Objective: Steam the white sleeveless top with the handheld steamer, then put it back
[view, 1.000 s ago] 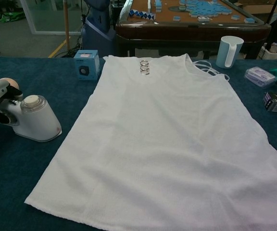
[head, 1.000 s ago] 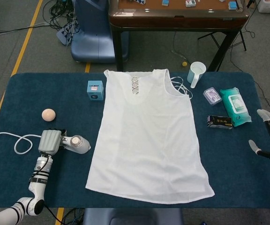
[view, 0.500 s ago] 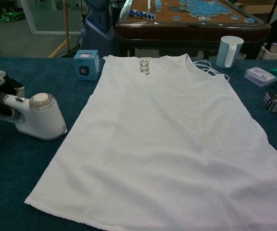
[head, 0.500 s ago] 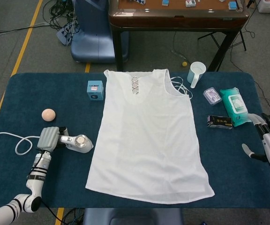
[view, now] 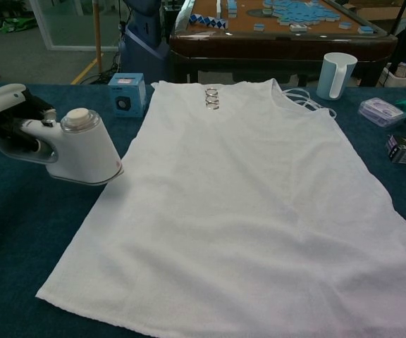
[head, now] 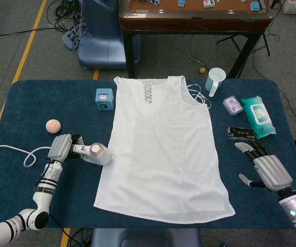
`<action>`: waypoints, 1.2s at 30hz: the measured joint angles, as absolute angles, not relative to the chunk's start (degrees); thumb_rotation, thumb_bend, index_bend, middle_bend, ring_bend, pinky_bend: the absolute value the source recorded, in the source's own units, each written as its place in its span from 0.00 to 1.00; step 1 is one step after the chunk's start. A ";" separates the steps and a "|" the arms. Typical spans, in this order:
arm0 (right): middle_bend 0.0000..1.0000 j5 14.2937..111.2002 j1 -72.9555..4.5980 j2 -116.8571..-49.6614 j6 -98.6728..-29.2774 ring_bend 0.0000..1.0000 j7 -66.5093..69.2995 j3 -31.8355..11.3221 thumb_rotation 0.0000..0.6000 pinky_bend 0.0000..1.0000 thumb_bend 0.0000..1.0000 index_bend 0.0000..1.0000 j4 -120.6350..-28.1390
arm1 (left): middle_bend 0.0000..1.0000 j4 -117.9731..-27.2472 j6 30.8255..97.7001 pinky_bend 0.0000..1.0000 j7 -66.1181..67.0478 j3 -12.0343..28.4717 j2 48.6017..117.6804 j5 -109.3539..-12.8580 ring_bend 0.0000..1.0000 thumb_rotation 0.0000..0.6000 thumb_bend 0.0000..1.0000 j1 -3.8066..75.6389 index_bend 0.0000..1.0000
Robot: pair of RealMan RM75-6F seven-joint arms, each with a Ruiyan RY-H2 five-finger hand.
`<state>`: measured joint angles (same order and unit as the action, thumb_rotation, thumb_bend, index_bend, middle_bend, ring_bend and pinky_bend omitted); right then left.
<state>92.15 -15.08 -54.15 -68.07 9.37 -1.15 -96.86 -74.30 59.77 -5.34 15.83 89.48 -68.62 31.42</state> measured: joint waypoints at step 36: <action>0.10 101.13 -27.16 -73.30 -55.54 0.00 16.94 7.76 1.00 0.00 1.00 0.00 -83.16 | 0.77 -69.07 58.92 0.67 8.06 14.55 107.71 -65.51 0.65 1.00 0.12 40.83 0.80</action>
<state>101.13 -27.16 -73.30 -55.54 16.94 7.76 -83.16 -69.07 58.92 8.06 14.55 107.71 -65.51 40.83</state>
